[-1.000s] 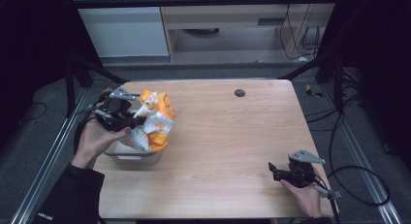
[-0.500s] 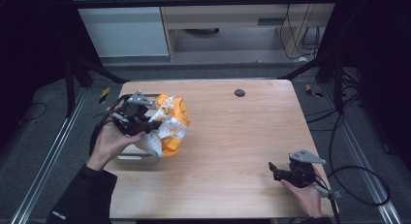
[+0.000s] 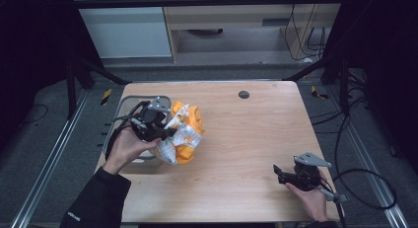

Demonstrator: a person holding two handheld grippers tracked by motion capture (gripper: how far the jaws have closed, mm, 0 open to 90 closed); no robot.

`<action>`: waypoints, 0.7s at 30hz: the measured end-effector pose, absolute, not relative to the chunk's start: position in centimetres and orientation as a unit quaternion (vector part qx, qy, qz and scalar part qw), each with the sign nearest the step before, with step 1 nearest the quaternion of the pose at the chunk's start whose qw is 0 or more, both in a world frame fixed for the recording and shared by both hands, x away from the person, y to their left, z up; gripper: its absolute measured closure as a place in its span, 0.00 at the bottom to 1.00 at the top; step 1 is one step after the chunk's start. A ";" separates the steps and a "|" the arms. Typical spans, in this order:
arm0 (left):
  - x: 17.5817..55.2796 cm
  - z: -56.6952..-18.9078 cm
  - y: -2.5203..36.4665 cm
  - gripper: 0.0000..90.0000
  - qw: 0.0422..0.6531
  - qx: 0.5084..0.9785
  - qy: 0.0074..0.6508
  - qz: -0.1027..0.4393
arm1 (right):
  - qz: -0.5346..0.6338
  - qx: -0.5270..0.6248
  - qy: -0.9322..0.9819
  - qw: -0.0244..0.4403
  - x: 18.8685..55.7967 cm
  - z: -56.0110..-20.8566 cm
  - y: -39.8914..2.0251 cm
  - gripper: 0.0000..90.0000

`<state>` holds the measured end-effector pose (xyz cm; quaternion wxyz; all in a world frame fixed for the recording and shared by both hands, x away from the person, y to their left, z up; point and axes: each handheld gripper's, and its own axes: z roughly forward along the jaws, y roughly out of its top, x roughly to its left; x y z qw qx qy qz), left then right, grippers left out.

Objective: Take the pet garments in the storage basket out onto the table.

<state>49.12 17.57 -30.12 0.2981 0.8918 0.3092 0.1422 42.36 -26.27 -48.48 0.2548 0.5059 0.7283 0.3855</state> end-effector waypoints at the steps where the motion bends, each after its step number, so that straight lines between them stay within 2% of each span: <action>1: 49.1 -30.2 17.4 0.87 0.299 0.892 0.307 0.142 | 0.386 0.506 0.728 0.255 42.4 -48.5 -26.3 0.18; 21: 48.8 -32.5 13.8 0.87 0.297 0.909 0.270 0.114 | 0.386 0.502 0.729 0.259 42.4 -48.4 -26.2 0.17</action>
